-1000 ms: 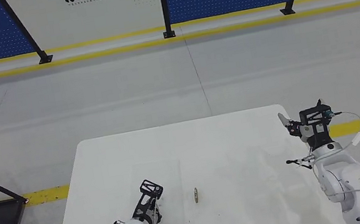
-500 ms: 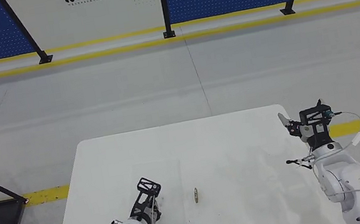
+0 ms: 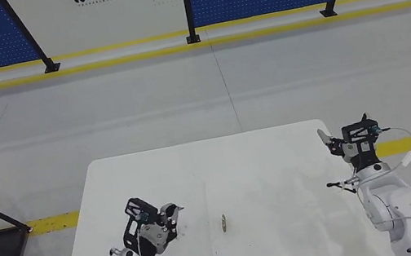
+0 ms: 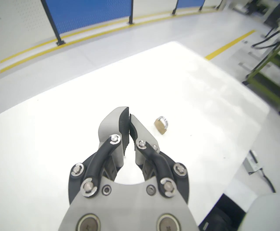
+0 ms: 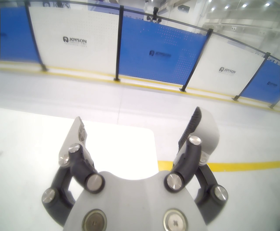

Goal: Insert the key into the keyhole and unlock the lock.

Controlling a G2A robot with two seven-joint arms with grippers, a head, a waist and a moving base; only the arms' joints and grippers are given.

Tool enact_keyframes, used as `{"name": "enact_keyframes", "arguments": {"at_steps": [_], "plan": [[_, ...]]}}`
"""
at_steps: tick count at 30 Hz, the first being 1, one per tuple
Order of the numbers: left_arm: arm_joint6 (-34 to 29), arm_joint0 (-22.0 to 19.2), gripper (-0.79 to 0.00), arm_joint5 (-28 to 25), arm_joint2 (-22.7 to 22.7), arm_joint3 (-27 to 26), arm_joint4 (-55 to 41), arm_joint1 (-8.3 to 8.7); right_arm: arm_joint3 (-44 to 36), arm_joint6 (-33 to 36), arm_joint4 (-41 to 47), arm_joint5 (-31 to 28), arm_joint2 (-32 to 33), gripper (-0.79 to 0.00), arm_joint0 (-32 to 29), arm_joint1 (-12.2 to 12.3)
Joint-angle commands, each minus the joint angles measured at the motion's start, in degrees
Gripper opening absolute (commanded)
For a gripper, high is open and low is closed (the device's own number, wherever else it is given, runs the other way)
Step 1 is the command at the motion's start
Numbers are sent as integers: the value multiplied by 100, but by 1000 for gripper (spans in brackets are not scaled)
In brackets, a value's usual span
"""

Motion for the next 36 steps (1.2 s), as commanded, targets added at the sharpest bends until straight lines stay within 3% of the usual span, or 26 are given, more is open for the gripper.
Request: {"name": "enact_keyframes", "arguments": {"at_steps": [1,5,9,15,26,35,36], "plan": [[545,27,-785,-504,-122,154,-271,14,0,0,0,0,0,0,0,0],[1176,-45,-785,-1245,-396,503,-687,48,-256,287,-580,551,-323,0,-280,-44],[1461,-222,-785,-1893,-598,824,-823,88,-671,695,-1523,942,-1096,0,-763,-104],[1582,-300,-785,-2005,-660,1006,-838,95,-406,1044,-2727,1105,-2459,0,-988,-221],[1582,-300,-785,-2005,-660,1006,-838,95,433,1277,-2413,834,-4118,0,-389,-549],[1582,-300,-785,-2005,-660,1006,-838,95,967,1015,-1741,828,-4482,0,-74,-716],[1582,-300,-785,-2005,-660,1006,-838,95,1033,957,-1669,866,-4490,-71,-44,-731]]}}
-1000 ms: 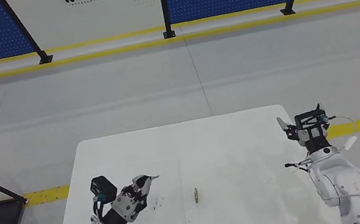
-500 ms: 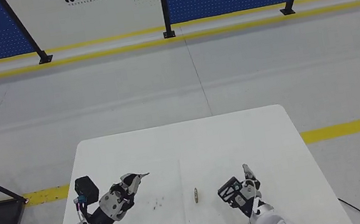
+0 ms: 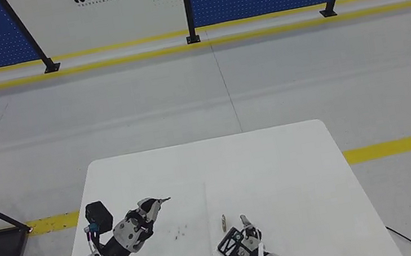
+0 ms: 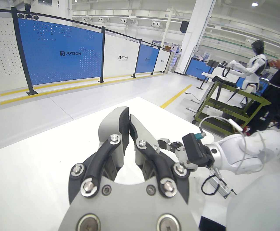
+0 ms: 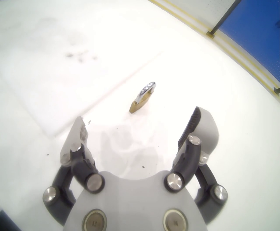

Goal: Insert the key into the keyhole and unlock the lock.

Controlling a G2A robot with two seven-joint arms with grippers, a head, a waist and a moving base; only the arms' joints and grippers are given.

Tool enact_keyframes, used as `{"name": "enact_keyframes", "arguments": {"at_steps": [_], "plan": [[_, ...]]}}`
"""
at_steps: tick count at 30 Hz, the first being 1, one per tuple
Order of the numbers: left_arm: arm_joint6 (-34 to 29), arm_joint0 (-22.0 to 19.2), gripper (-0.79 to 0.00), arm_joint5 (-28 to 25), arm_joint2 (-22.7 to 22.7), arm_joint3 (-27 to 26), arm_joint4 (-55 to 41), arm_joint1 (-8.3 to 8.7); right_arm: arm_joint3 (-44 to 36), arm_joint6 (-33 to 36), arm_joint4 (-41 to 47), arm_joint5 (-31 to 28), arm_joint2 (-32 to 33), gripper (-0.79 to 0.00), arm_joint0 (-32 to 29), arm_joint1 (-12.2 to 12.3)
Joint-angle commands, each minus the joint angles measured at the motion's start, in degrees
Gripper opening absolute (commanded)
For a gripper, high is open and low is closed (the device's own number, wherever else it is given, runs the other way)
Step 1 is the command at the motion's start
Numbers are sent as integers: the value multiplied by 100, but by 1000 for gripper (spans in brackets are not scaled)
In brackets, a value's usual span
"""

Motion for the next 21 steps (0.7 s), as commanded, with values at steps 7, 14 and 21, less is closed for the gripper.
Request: {"name": "enact_keyframes", "arguments": {"at_steps": [7,14,21], "plan": [[0,0,-785,0,0,0,0,0,365,-251,567,310,-67,-480,241,-128],[0,0,-785,0,0,0,0,0,656,-211,805,404,-242,-496,531,-255],[0,0,-785,0,0,0,0,0,1090,-196,1059,872,-579,-542,836,-477]]}}
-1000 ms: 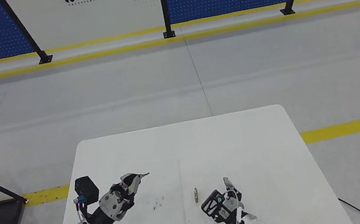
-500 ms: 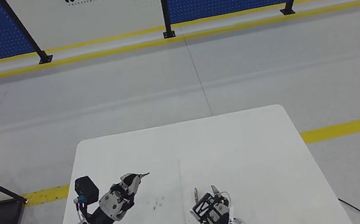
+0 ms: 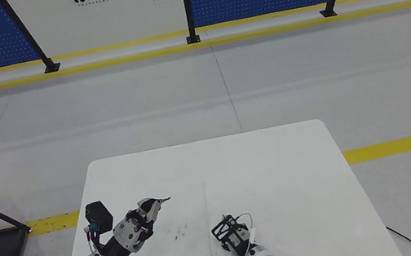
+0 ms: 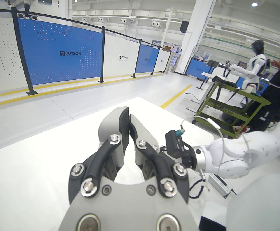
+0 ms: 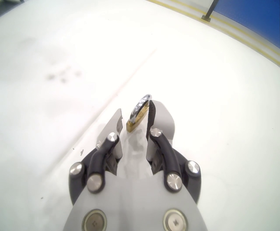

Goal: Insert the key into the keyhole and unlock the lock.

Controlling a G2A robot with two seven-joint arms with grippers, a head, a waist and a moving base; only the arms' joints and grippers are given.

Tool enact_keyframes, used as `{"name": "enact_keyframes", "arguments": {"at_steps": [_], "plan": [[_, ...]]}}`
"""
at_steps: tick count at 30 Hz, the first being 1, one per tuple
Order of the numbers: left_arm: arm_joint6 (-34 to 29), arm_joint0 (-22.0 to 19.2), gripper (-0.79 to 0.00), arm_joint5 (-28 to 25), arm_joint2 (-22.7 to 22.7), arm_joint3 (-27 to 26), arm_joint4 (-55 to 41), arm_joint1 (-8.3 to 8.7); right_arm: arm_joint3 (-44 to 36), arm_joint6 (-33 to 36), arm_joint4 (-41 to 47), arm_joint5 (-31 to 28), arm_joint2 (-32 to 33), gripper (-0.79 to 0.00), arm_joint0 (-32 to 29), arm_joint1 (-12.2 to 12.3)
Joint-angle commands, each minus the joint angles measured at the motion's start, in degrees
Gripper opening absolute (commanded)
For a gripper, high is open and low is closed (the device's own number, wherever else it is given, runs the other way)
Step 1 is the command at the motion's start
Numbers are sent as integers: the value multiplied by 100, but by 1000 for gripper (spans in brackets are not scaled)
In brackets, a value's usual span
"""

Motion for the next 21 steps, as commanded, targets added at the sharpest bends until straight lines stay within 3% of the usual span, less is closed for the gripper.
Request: {"name": "enact_keyframes", "arguments": {"at_steps": [1,12,14,18,21], "plan": [[0,0,-785,0,0,0,0,0,106,-27,31,93,-50,-548,49,-41],[0,0,-785,0,0,0,0,0,325,-209,80,374,-120,-548,125,-163],[0,0,-785,0,0,0,0,0,340,-228,108,378,-106,-576,119,-170],[0,0,-785,0,0,0,0,0,351,-238,141,374,-82,-785,109,-178],[0,0,-785,0,0,0,0,0,311,-224,209,286,-27,-785,102,-177]]}}
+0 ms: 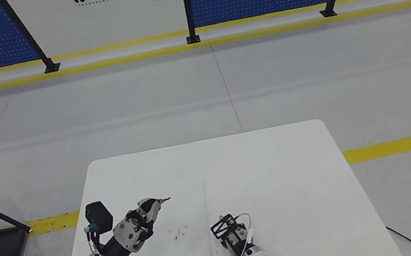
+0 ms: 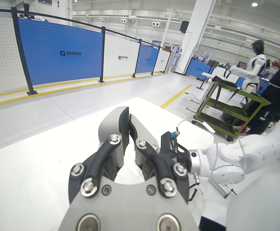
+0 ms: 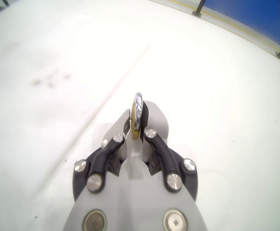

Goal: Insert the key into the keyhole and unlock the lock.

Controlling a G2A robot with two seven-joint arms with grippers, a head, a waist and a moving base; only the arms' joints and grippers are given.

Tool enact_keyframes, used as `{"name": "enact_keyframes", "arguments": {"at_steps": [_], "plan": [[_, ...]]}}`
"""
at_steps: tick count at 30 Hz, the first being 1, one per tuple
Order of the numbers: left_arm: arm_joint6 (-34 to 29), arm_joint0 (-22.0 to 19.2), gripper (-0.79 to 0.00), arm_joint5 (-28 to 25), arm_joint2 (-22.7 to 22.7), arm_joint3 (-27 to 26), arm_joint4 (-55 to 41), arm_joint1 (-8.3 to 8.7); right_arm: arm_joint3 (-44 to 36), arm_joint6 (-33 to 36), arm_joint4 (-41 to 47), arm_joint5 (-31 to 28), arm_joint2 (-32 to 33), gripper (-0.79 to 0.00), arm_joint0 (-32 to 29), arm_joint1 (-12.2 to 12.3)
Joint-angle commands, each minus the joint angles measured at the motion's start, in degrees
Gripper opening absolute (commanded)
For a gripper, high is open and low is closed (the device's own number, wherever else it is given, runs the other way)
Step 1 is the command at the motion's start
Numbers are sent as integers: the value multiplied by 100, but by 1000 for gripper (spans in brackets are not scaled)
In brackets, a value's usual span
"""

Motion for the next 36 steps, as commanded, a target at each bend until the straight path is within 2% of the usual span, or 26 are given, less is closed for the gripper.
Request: {"name": "enact_keyframes", "arguments": {"at_steps": [1,6,11,16,17,18,21,26,29,36], "plan": [[0,0,-785,0,0,0,0,0,-43,0,40,-68,52,-785,-6,8],[0,0,-785,0,0,0,0,0,-655,-243,461,-463,540,-785,-168,112],[23,-74,-785,118,86,-11,-83,-12,-1287,-428,1337,-1274,1295,-785,-356,253],[253,-306,-785,217,396,219,-213,-54,-1430,-441,2873,-2902,2008,-785,-402,364],[367,-370,-785,165,495,284,-291,-68,-1363,-544,3208,-3359,2156,-785,-385,387],[418,-401,-785,116,540,325,-330,-73,-1308,-602,3337,-3549,2212,-785,-384,396],[802,-531,-785,-331,770,516,-676,-103,-1055,-814,3792,-4749,2326,-785,-319,438],[1337,-746,-785,-1060,1079,1005,-776,-149,-604,-1323,4253,-5864,2322,-785,-185,437],[1451,-898,-785,-1153,1444,1226,-1013,-155,-364,-1504,4423,-6454,2291,-785,-114,437],[1416,-952,-785,-1153,1507,1276,-1022,-140,-326,-1483,4353,-6514,2326,-785,-73,448]]}}
